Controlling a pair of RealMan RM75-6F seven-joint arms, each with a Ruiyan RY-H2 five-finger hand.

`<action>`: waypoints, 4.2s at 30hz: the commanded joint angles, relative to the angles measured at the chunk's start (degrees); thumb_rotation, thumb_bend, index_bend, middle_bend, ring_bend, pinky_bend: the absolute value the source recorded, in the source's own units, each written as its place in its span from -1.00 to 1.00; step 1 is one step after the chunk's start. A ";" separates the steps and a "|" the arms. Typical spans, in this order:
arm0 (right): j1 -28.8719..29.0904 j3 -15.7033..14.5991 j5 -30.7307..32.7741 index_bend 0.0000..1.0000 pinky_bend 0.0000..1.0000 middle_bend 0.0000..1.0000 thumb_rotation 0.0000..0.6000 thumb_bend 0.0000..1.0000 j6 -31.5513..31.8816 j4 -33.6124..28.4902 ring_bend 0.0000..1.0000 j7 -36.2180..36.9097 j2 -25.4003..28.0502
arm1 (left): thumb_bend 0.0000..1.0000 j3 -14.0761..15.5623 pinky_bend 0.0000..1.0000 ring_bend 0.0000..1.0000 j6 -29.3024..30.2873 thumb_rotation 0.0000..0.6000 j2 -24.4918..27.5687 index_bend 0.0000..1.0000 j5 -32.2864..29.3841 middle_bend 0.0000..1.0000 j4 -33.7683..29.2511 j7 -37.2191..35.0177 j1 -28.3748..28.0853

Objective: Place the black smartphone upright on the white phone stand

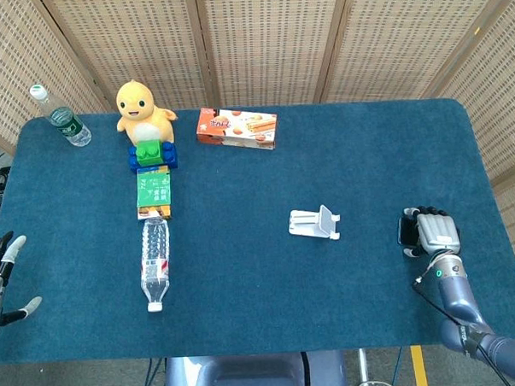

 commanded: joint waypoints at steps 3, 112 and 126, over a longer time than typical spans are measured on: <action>0.18 -0.09 1.01 -0.58 -0.64 -0.58 1.00 -1.00 -2.03 3.09 -0.68 -0.27 -0.98 | -0.98 0.04 -1.00 -1.00 -0.09 1.00 -0.07 -1.00 0.02 -1.00 -0.21 0.35 -0.06; 10.69 4.90 -32.60 -0.02 -0.21 0.02 1.00 -0.02 -0.92 -13.78 -0.15 40.97 6.56 | -0.98 -0.37 -1.00 -1.00 -5.48 1.00 1.33 -1.00 -3.43 -1.00 0.05 -2.51 -2.46; 12.96 3.34 -33.49 -0.02 -0.21 0.01 1.00 0.00 -4.18 -9.68 -0.15 45.17 5.79 | -0.98 -0.53 -1.00 -1.00 -6.31 1.00 1.32 -1.00 -4.27 -1.00 -0.14 -2.19 -2.91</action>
